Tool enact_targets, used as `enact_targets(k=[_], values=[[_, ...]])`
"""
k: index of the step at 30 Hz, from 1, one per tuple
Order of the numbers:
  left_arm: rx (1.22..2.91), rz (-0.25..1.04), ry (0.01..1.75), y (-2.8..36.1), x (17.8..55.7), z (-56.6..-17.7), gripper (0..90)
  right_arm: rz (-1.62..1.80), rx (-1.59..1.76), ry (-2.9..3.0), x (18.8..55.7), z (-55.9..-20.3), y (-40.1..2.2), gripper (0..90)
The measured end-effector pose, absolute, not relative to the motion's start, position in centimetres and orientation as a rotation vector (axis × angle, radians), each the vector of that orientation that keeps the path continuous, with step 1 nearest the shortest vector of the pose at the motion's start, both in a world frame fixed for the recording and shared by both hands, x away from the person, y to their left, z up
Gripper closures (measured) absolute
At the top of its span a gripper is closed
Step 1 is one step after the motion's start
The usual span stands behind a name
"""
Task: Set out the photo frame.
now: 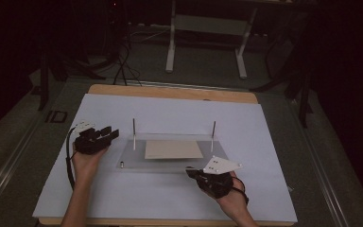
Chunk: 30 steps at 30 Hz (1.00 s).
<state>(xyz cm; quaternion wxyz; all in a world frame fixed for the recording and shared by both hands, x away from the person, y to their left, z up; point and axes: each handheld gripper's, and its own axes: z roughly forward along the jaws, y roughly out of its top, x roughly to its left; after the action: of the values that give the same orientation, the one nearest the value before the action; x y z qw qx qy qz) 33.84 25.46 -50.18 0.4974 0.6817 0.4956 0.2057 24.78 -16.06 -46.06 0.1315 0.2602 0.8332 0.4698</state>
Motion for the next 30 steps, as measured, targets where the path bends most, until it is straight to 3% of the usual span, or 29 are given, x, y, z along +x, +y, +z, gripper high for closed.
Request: enact_targets(k=[13,30], values=[[1.803,0.614,1.127,23.9,32.5,-49.4,53.4,1.367,0.760,2.408,24.9,-45.7,-16.1,90.0],[1.823,0.600,1.057,23.5,31.8,-48.9,52.1,1.359,0.760,2.370,25.8,-44.5,-16.1,90.0]])
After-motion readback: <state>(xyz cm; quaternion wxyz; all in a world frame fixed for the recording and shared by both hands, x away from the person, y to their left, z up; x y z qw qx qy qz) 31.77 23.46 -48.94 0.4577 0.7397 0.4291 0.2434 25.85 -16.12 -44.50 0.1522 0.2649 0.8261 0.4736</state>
